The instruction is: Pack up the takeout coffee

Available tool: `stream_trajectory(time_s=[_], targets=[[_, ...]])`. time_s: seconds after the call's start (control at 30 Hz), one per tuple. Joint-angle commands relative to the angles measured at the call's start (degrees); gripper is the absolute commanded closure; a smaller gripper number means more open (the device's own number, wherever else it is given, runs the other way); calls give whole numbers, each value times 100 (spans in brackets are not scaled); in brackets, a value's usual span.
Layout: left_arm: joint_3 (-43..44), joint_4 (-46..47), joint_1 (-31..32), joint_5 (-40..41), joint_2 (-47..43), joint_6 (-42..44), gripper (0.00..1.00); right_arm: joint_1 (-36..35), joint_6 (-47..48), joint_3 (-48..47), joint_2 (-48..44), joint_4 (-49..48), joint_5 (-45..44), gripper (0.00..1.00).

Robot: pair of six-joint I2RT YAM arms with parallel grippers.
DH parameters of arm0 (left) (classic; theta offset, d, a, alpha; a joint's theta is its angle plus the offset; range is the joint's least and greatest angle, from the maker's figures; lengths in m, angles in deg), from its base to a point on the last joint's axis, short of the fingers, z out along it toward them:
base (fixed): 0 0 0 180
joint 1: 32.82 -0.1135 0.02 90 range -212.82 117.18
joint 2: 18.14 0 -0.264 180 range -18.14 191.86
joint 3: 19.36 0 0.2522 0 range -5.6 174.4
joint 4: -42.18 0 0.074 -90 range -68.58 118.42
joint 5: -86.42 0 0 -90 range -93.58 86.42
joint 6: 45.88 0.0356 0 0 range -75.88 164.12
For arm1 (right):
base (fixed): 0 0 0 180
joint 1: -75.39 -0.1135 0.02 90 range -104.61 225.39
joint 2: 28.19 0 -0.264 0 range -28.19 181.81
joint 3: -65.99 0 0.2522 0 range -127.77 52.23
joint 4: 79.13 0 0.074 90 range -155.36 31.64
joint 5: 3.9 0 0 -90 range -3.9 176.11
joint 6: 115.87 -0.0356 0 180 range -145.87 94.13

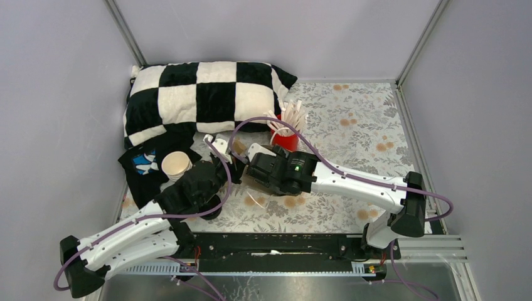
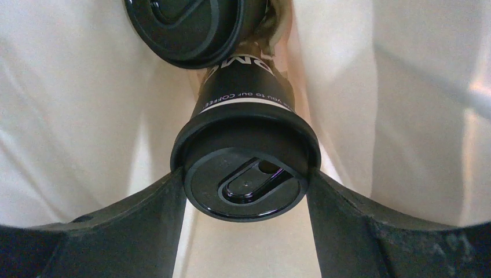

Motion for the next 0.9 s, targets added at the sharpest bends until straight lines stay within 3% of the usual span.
stream_trajectory(time_s=[0.0,0.27,0.87], targets=[[-95,388,88,34,-42,114,100,-45,-152,357,-446,-128,-588,61],[465,-218,127,-42,188,385,100,6,-176,184,-531,90,-653,62],[754,-394,121,-293,236,802,100,375,61,202,-433,76,-692,65]])
